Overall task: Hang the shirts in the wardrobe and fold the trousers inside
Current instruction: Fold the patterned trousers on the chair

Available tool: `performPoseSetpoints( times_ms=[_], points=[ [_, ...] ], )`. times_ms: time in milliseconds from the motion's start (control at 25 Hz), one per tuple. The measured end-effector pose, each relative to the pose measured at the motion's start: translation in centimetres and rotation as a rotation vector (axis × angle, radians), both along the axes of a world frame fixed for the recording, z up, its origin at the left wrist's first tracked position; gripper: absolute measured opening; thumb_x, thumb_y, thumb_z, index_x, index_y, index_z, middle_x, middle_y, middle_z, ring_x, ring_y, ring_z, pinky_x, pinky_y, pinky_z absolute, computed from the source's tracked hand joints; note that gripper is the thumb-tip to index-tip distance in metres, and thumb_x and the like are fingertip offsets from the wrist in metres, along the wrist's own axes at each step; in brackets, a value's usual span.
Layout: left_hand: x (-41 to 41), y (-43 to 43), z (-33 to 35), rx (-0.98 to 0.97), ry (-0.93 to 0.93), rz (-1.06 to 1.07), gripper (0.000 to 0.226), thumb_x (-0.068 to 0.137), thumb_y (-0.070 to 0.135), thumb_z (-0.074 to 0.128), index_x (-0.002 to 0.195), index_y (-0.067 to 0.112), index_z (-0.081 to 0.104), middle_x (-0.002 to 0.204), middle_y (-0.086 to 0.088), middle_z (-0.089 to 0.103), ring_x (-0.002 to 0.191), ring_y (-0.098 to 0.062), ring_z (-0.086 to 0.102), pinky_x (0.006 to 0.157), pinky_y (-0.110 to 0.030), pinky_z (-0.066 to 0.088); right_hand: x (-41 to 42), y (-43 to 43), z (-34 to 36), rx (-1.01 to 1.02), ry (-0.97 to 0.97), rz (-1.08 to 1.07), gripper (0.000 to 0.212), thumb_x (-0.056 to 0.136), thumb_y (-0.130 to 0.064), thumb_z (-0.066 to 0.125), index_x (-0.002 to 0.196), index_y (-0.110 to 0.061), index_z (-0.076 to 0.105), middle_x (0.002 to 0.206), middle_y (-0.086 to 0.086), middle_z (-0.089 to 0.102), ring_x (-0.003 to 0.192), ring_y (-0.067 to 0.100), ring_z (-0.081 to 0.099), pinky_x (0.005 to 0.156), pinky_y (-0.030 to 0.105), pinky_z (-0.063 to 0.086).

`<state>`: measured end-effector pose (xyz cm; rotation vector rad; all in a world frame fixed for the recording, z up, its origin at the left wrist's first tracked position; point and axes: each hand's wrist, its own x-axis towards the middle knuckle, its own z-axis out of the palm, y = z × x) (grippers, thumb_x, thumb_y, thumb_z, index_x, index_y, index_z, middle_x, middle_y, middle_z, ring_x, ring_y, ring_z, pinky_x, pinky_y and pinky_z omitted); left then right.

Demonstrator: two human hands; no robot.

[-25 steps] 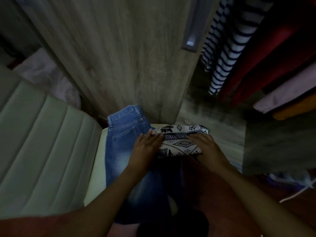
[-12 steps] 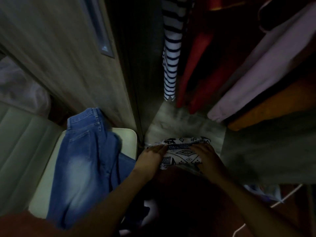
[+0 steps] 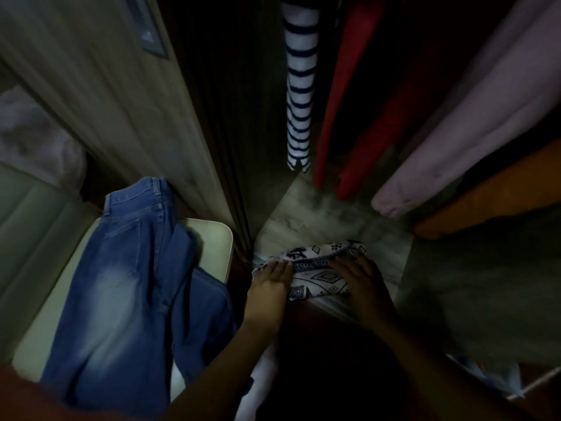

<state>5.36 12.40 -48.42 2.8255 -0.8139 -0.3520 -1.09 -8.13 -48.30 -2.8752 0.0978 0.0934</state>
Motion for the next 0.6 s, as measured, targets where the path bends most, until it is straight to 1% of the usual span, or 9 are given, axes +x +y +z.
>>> performPoseSetpoints(
  times_ms=[80,200,280,320,440,480,520,560,600],
  points=[
    [0.5,-1.0,-3.4,-0.005,-0.025,0.079,0.062,0.098,0.024,0.042,0.152,0.018,0.012,0.160,-0.002,0.007,0.148,-0.018,0.003,0.118,-0.030,0.000,2.6,-0.9,-4.1,-0.033,-0.032,0.056,0.074,0.050,0.014,0.073,0.118,-0.015,0.065,0.126,0.005,0.062,0.120,0.039,0.052,0.092,0.053,0.046],
    [1.9,-2.8,-8.6,-0.046,-0.054,0.176,0.067,0.096,0.012,0.042,0.152,0.016,0.005,0.161,-0.004,0.000,0.148,-0.019,-0.003,0.117,-0.030,-0.002,6.8,-2.5,-10.5,-0.068,-0.067,0.127,0.056,0.064,0.006,0.067,0.114,-0.018,0.065,0.126,0.003,0.062,0.118,0.035,0.054,0.092,0.051,0.047],
    [3.1,-4.1,-12.6,-0.103,-0.084,0.229,0.066,0.093,0.002,0.037,0.152,0.014,0.008,0.160,-0.006,0.004,0.148,-0.021,0.000,0.118,-0.032,0.000,9.7,-3.5,-15.2,-0.082,-0.086,0.169,0.043,0.074,-0.006,0.054,0.114,-0.020,0.065,0.126,0.002,0.062,0.119,0.033,0.055,0.094,0.048,0.047],
    [3.9,-4.7,-15.1,-0.117,-0.110,0.288,0.066,0.092,-0.001,0.035,0.151,0.013,0.011,0.160,-0.007,0.008,0.148,-0.022,0.003,0.119,-0.033,0.003,11.2,-4.0,-17.7,-0.090,-0.089,0.194,0.042,0.075,-0.011,0.050,0.113,-0.022,0.065,0.125,0.001,0.063,0.118,0.032,0.056,0.094,0.048,0.046],
    [6.8,-6.6,-22.4,-0.121,-0.144,0.382,0.064,0.092,-0.003,0.036,0.151,0.010,0.014,0.159,-0.011,0.013,0.147,-0.025,0.010,0.120,-0.035,0.008,15.8,-4.9,-24.4,-0.103,-0.100,0.220,0.041,0.079,-0.014,0.050,0.114,-0.027,0.064,0.128,-0.003,0.061,0.122,0.030,0.053,0.097,0.048,0.043],
    [7.7,-7.4,-24.6,-0.094,-0.139,0.407,0.064,0.092,-0.002,0.040,0.150,0.009,0.015,0.158,-0.012,0.015,0.147,-0.027,0.013,0.120,-0.036,0.010,17.2,-5.5,-26.7,-0.110,-0.113,0.225,0.041,0.082,-0.011,0.053,0.118,-0.029,0.062,0.134,-0.005,0.057,0.127,0.028,0.049,0.102,0.047,0.038],
    [8.4,-8.2,-26.8,-0.078,-0.145,0.429,0.066,0.089,0.000,0.048,0.149,0.007,0.021,0.156,-0.014,0.022,0.145,-0.028,0.020,0.119,-0.038,0.018,18.5,-6.0,-29.0,-0.128,-0.132,0.237,0.044,0.085,-0.008,0.056,0.123,-0.031,0.059,0.138,-0.006,0.052,0.131,0.026,0.043,0.106,0.046,0.033],
    [9.3,-9.0,-28.5,-0.082,-0.182,0.434,0.070,0.080,0.002,0.064,0.144,0.005,0.035,0.150,-0.016,0.035,0.139,-0.030,0.034,0.113,-0.042,0.030,19.7,-6.6,-31.0,-0.145,-0.152,0.250,0.048,0.085,-0.007,0.059,0.126,-0.032,0.056,0.141,-0.008,0.049,0.134,0.025,0.040,0.108,0.045,0.030],
    [9.8,-9.5,-29.7,-0.093,-0.179,0.438,0.077,0.064,0.003,0.078,0.135,0.004,0.049,0.140,-0.017,0.049,0.129,-0.031,0.048,0.104,-0.043,0.043,20.7,-7.0,-32.4,-0.159,-0.173,0.262,0.052,0.083,-0.005,0.062,0.126,-0.033,0.055,0.141,-0.008,0.048,0.134,0.025,0.039,0.108,0.045,0.030]
  ],
)
